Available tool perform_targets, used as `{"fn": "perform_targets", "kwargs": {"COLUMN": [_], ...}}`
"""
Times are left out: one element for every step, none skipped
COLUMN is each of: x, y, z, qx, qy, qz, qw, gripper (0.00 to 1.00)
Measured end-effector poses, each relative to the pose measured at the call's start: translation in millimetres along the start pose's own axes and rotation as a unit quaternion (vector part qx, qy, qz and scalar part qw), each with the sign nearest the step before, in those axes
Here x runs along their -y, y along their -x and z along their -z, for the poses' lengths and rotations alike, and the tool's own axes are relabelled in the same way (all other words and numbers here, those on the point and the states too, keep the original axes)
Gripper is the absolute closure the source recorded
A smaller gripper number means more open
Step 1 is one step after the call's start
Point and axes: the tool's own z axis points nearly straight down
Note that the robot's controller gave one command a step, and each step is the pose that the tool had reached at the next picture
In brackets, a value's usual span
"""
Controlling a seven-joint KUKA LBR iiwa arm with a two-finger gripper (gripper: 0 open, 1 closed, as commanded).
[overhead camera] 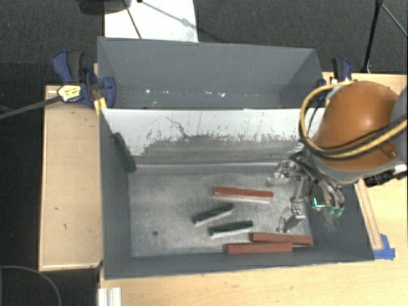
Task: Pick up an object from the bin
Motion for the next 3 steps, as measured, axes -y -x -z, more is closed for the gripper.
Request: {"fn": "perform_targets", "kwargs": {"x": [0, -5, -6], "y": [1.6, 2.6, 10.1], "z": [4, -28, -102], "qx": [0.0041, 0.0078, 0.0065], "qy": [0.0, -0.001, 0.0], "qz": [0.0, 0.036, 0.033], "qw": [1.0, 0.9993, 0.9994], "gripper": [0.0, 0.0, 0.0]}}
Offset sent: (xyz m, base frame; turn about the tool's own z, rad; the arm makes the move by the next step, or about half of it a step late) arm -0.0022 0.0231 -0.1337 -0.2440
